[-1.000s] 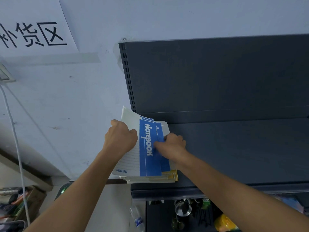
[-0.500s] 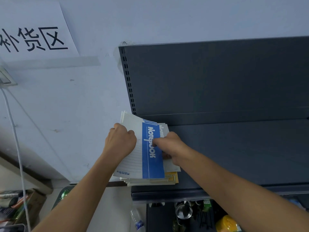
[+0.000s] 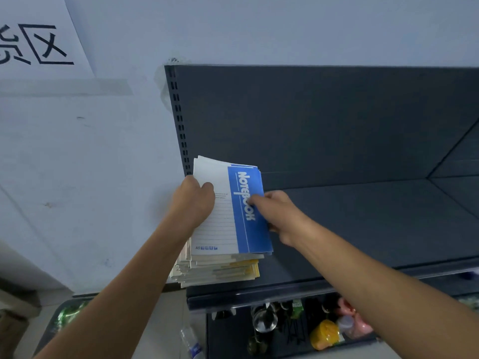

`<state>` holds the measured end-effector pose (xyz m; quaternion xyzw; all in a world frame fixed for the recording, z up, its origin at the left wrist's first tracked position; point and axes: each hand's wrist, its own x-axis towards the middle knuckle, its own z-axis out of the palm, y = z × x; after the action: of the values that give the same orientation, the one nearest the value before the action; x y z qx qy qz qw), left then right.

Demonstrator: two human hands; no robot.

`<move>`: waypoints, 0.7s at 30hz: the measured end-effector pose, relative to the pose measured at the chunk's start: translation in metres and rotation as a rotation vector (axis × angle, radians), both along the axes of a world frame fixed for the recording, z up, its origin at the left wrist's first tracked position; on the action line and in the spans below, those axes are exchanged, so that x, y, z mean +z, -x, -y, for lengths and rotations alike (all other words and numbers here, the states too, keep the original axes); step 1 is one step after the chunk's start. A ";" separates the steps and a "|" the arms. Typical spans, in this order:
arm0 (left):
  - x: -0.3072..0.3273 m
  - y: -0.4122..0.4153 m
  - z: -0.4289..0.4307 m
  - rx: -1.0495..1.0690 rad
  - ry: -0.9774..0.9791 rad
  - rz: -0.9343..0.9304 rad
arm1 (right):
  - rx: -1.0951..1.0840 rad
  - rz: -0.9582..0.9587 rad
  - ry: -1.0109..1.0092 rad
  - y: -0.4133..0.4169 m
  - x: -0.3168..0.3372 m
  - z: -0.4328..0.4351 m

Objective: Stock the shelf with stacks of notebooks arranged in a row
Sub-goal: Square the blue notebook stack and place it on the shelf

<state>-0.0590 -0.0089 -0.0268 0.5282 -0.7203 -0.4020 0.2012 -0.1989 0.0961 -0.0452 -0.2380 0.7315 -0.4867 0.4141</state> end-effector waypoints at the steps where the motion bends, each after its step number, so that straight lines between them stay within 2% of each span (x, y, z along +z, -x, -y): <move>1: 0.000 0.006 -0.003 -0.032 0.051 0.051 | -0.027 -0.047 -0.007 0.004 -0.001 -0.004; 5: 0.001 0.036 -0.021 -0.159 0.261 0.220 | -0.104 -0.194 -0.021 0.026 -0.003 -0.028; 13: -0.004 0.127 -0.086 -0.323 0.394 0.149 | -0.292 -0.399 -0.089 0.096 0.007 -0.116; 17: -0.004 0.187 -0.132 -0.430 0.506 0.172 | -0.364 -0.472 -0.155 0.143 0.006 -0.173; 21: -0.004 0.247 -0.189 -0.516 0.469 0.178 | -0.404 -0.541 -0.245 0.193 0.004 -0.237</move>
<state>-0.3058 0.1805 -0.0303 0.3016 -0.9173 -0.2158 0.1451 -0.3924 0.3327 -0.0416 -0.1574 0.8999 -0.3866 0.1263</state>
